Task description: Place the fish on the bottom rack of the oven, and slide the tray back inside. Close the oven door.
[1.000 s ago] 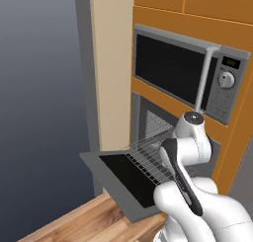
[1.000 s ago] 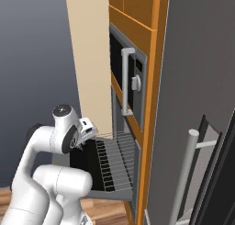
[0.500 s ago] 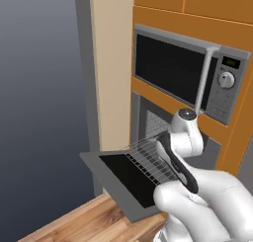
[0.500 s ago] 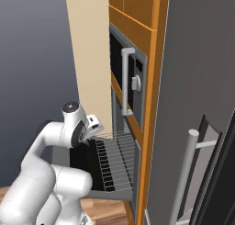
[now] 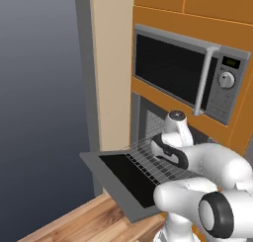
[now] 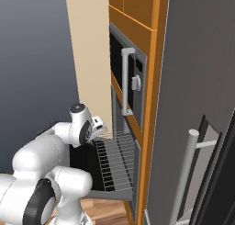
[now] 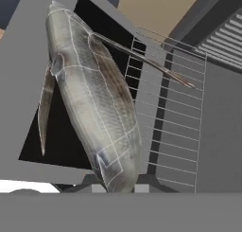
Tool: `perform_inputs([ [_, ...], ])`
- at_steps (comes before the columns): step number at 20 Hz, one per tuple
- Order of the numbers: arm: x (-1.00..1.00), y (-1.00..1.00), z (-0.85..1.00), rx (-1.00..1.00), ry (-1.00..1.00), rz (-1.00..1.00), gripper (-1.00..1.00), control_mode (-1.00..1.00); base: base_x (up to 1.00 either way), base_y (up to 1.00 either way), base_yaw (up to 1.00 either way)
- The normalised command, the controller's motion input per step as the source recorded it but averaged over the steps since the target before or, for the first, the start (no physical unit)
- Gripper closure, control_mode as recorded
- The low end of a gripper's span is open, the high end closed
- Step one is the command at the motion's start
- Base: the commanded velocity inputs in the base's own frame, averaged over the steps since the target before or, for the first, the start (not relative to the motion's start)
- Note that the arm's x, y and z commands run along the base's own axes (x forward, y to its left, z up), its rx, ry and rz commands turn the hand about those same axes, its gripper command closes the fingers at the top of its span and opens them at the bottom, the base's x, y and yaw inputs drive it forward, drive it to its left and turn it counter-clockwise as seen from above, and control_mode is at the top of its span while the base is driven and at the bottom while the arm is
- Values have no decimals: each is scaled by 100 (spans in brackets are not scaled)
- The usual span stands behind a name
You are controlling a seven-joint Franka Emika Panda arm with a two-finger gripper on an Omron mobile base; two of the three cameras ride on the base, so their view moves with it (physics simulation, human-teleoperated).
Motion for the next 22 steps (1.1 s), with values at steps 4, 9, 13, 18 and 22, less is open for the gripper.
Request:
perform_inputs([
  [4, 34, 0, -45, -1, 0, -3, 100, -100, 0, 0, 0],
  [9, 31, 0, -49, -1, 0, -3, 100, -100, 0, 0, 0],
  [13, 24, -1, -55, -1, 0, -2, 100, -100, 0, 0, 0],
  [18, 29, -9, -49, 0, 0, -2, 100, -100, 0, 0, 0],
  [22, 37, -18, -44, 0, 0, -2, 100, -100, 0, 0, 0],
])
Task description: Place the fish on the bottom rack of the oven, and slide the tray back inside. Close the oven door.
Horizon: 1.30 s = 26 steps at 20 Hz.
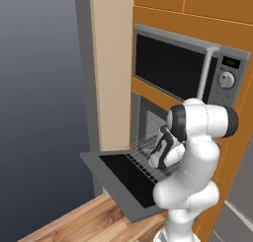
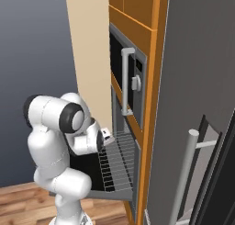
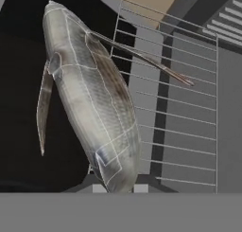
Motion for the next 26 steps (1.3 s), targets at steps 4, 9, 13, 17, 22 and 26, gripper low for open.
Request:
perform_inputs([
  [4, 42, -10, -47, 0, 0, -3, 100, -100, 0, 0, 0],
  [9, 50, 0, -54, -2, 0, -3, 100, -100, 0, 0, 0],
  [13, 54, 0, -62, -4, 0, -3, 100, -100, 0, 0, 0],
  [17, 47, 0, -75, -4, 0, -3, 100, -100, 0, 0, 0],
  [22, 41, 0, -82, -3, 0, -2, 100, -100, 0, 0, 0],
  [26, 42, -3, -66, -1, 0, -2, 100, -100, 0, 0, 0],
])
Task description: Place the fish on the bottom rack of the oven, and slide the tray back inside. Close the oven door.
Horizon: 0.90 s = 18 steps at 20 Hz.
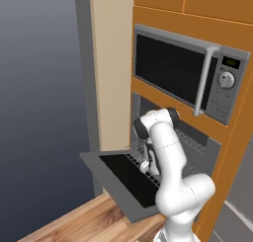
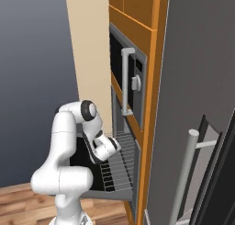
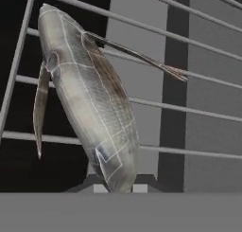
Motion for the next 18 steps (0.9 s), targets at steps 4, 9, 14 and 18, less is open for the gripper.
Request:
perform_inputs([
  [4, 40, -16, -58, 0, 0, -1, 100, -100, 0, 0, 0],
  [9, 33, -18, -49, 0, 0, 0, -100, -100, 0, 0, 0],
  [14, -4, 0, 10, 0, 1, 0, -100, -100, 0, 0, 0],
  [18, -28, 0, 74, 0, 2, 0, -100, -100, 0, 0, 0],
])
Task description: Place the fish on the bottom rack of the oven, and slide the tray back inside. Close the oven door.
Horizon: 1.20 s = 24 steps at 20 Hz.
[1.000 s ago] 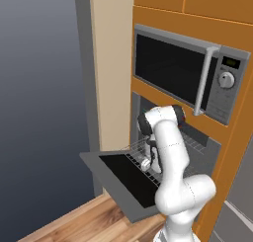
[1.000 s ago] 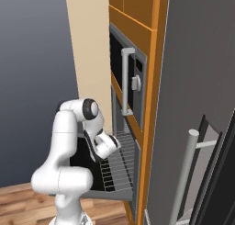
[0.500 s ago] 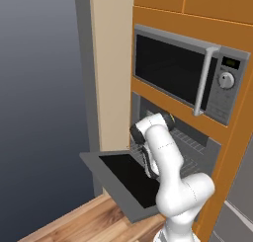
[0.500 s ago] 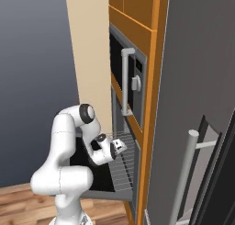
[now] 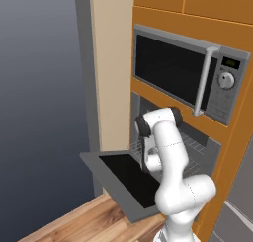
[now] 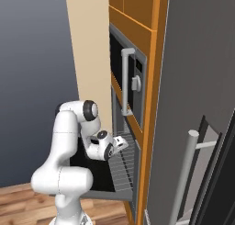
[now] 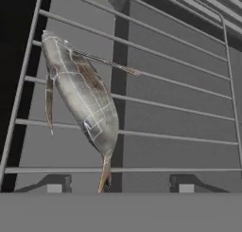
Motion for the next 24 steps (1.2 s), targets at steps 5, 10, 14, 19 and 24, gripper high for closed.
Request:
perform_inputs([
  [5, -20, 16, 62, 0, 6, 1, -100, -100, 0, 0, 0],
  [10, -28, 60, 41, -5, 6, 0, -100, -100, 0, 0, 0],
  [14, -42, 73, 20, -9, 0, 2, -100, -100, 0, 0, 0],
  [19, -16, 37, 30, -4, 0, 0, -100, -100, 0, 0, 0],
  [24, 0, 0, 53, 0, 0, 0, -100, -100, 0, 0, 0],
])
